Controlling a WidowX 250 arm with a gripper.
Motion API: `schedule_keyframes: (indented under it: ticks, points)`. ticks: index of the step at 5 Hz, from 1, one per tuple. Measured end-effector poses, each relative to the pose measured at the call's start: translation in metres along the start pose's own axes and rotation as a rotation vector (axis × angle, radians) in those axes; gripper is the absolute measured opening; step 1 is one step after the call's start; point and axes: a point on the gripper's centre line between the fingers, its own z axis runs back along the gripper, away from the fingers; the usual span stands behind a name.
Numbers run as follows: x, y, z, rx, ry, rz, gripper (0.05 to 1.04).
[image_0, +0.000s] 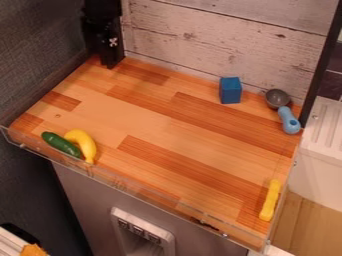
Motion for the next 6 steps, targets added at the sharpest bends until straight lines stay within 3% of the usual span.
schedule_keyframes:
  ticks: [2, 3, 5, 6]
  points:
    - [-0.005, 0.002, -0.02, 0.001, -0.004, 0.198, 0.995]
    - [-0.007, -0.002, -0.033, 0.004, -0.009, 0.211, 0.999]
    - [-0.011, -0.009, -0.058, 0.015, -0.025, 0.058, 0.994]
    - [-0.009, -0.009, -0.059, 0.026, -0.037, -0.012, 0.923]
